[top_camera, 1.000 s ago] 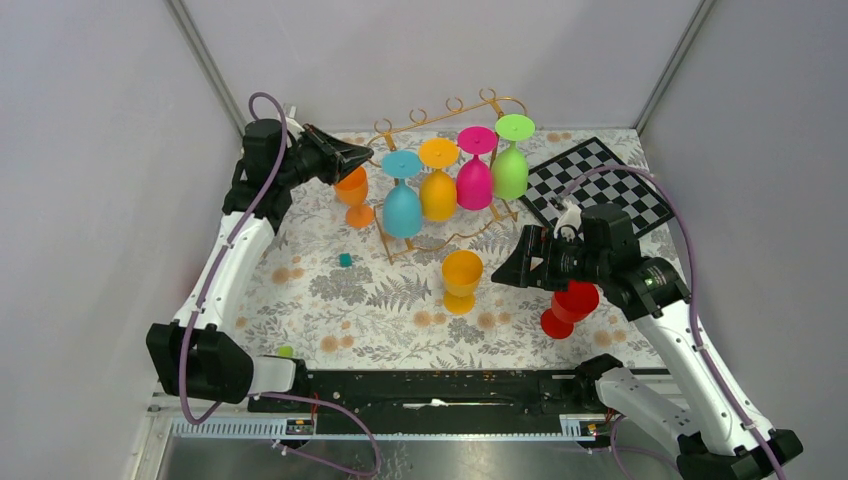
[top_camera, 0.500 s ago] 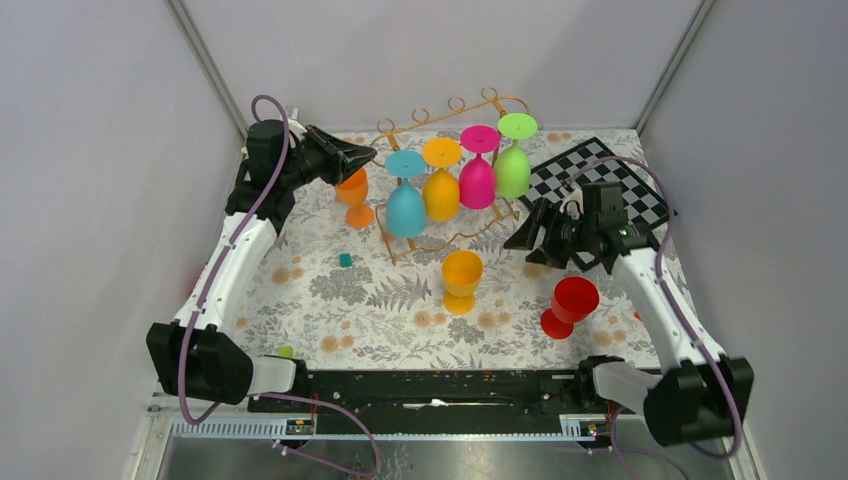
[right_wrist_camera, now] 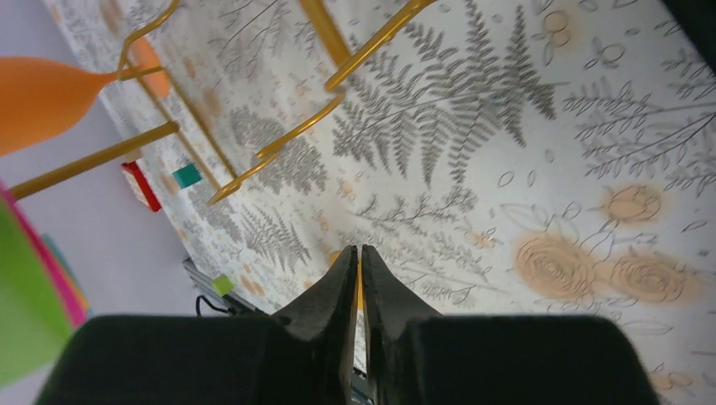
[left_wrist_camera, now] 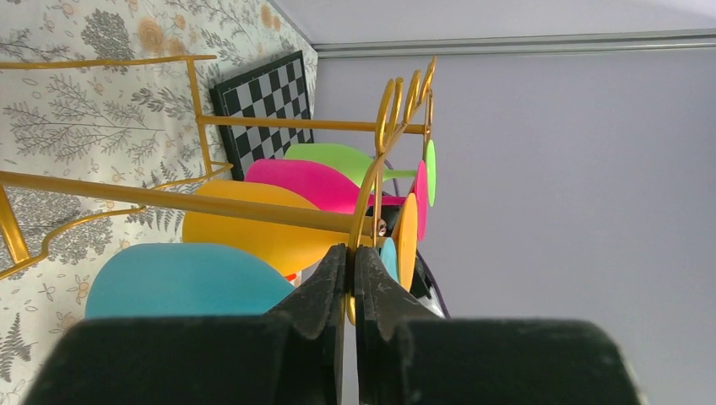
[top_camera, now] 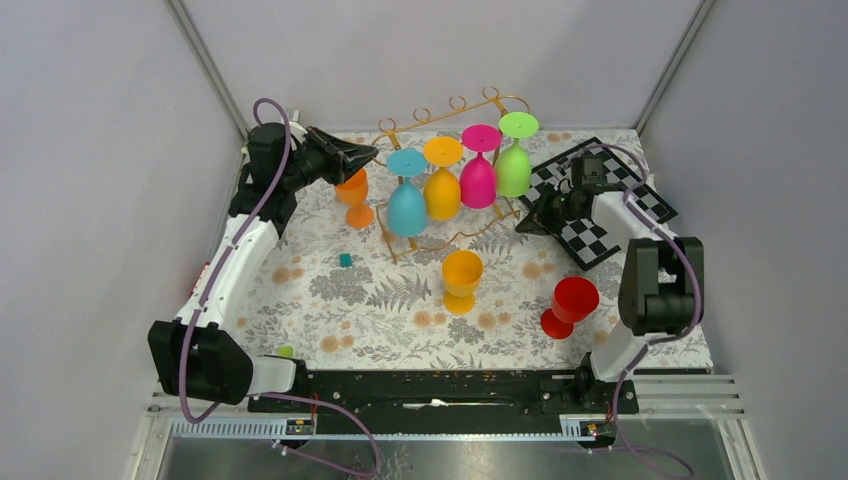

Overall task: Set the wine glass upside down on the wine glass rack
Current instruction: Adjust the wine rack at the center of the board.

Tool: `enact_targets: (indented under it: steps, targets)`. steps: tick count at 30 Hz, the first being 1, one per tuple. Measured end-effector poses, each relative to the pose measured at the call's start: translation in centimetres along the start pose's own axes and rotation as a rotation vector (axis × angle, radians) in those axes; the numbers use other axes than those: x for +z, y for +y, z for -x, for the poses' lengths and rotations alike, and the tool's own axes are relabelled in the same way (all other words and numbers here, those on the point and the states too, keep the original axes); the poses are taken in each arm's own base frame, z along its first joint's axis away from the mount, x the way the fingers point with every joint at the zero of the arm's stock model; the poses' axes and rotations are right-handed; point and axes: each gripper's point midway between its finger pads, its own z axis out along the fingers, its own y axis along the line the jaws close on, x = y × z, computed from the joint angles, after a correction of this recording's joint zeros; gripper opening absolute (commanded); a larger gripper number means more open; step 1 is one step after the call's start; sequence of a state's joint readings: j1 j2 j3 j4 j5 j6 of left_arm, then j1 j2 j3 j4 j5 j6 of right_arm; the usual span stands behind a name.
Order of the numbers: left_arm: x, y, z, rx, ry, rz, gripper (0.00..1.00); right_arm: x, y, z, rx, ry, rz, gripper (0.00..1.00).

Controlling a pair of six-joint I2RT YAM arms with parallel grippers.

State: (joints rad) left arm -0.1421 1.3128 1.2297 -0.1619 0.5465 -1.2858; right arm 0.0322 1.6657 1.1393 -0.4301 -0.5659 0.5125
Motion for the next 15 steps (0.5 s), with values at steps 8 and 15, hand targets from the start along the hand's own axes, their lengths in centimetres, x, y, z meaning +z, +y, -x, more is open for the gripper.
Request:
enact_targets:
  steps: [8,15]
  targets:
    - [0.2,-0.3,-0.8,-0.023,0.022,-0.01,0.0,3.2,-2.6,2.4,0.027,-0.003,-0.104,0.1]
    - [0.1,-0.3,-1.1,-0.039,0.037,-0.014,0.0,5.7,-4.1,4.0,0.08,-0.031,-0.135,0.1]
